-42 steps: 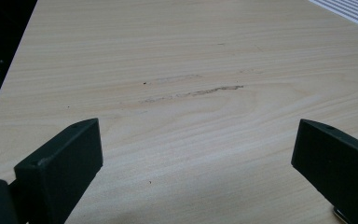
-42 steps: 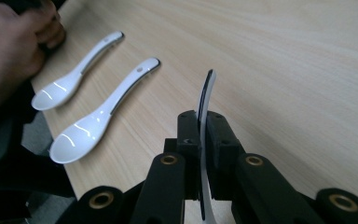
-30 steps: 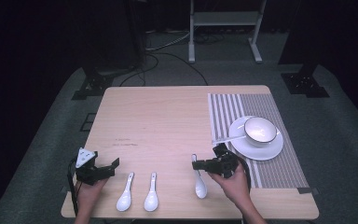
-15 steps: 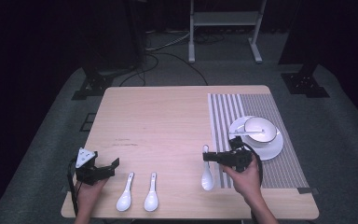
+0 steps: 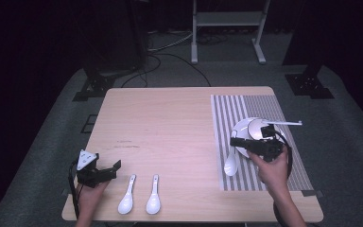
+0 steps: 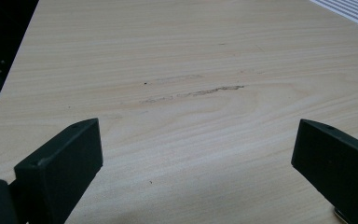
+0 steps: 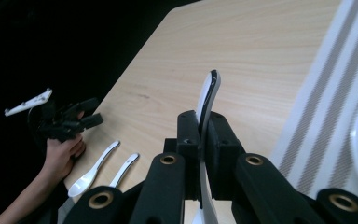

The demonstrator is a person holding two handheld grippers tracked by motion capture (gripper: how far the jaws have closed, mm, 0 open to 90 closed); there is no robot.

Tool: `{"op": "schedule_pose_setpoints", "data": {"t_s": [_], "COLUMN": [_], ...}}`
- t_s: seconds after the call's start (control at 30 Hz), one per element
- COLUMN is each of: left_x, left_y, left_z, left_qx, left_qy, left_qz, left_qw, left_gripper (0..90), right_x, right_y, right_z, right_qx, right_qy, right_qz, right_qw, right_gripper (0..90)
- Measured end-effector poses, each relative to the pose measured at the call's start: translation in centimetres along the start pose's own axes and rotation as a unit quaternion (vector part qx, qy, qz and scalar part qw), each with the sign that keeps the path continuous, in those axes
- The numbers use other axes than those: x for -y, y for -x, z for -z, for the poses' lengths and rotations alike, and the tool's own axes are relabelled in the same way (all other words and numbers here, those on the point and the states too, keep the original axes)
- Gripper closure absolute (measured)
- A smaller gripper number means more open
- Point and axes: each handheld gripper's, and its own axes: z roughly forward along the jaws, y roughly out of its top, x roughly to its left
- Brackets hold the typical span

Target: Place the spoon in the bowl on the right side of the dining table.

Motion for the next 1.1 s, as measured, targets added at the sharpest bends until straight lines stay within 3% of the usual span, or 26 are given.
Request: {"op": "schedule_pose_setpoints", "data": {"t_s": [0.27, 0.43, 0.53, 0.73, 0.97, 1.1], "left_x": [0.0, 0.0, 0.0, 0.0, 0.0, 0.0], "left_y": [0.0, 0.0, 0.0, 0.0, 0.0, 0.0], "left_z": [0.0, 0.0, 0.0, 0.0, 0.0, 0.0], "left_qx": [0.000, 0.000, 0.000, 0.000, 0.000, 0.001], "left_qy": [-0.001, 0.001, 0.000, 0.001, 0.000, 0.001], "left_qz": [0.000, 0.001, 0.000, 0.001, 0.000, 0.001], "left_qw": [1.0000, 1.0000, 1.0000, 1.0000, 1.0000, 1.0000], "left_gripper": [0.5, 0.6, 0.6, 0.6, 0.6, 0.6], "right_x": [-1.5, -2.9, -3.3, -4.6, -4.9, -5.1], "right_y": [2.1, 4.9, 5.5, 6.8, 8.2, 9.5], "right_z": [1.3, 2.5, 2.7, 3.4, 3.7, 4.1], "right_qx": [0.028, 0.043, 0.049, 0.080, 0.091, 0.107], "right_qy": [0.018, 0.052, 0.061, 0.086, 0.111, 0.134], "right_qz": [-0.022, -0.069, -0.076, -0.097, -0.120, -0.142], "right_qw": [0.9992, 0.9953, 0.9940, 0.9883, 0.9823, 0.9750], "right_gripper": [84.9, 84.9, 84.9, 84.9, 84.9, 84.9]}}
